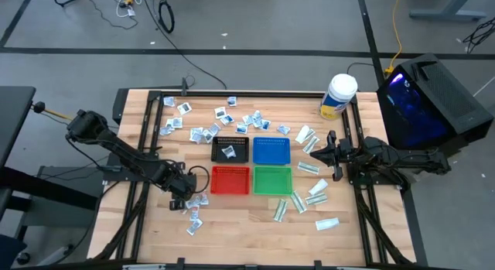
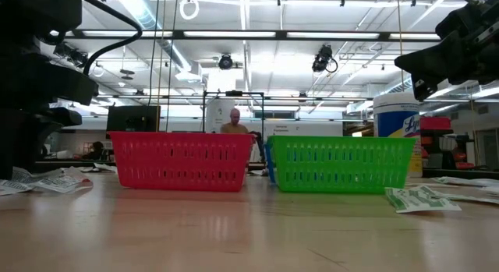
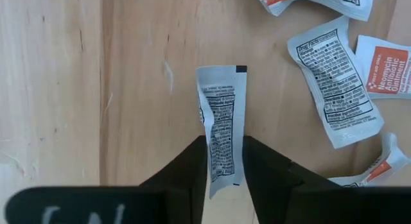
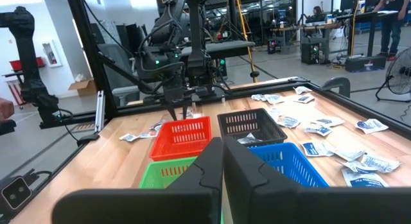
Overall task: Pick & Place First Aid Supplies
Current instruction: Put the orange ointment pack into the orange bin
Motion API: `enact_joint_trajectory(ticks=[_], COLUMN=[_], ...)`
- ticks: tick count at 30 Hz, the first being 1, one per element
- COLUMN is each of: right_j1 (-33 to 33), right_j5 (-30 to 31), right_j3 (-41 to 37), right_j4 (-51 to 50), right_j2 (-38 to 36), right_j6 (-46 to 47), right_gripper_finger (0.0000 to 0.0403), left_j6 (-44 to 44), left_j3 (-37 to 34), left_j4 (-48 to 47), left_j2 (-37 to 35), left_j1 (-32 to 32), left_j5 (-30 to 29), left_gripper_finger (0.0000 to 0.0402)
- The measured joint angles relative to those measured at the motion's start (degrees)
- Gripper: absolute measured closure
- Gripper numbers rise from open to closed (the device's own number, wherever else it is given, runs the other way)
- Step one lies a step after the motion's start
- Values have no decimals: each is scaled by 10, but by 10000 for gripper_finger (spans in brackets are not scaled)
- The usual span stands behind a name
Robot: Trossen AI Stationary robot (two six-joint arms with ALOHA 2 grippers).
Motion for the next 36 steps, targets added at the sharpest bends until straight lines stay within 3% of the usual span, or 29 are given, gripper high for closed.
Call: enact_joint_trajectory(ticks=[26,36], right_j1=[0,0], right_j5=[0,0], right_j3=[0,0], right_j4=[0,0], right_j2=[0,0], right_j6=[0,0], right_gripper_finger=[385,385], left_j6=[0,0], left_j3=[0,0], left_j4=[0,0], left_j2=[0,0], left_j1=[0,0], left_j5=[2,10], left_gripper_finger=[304,348])
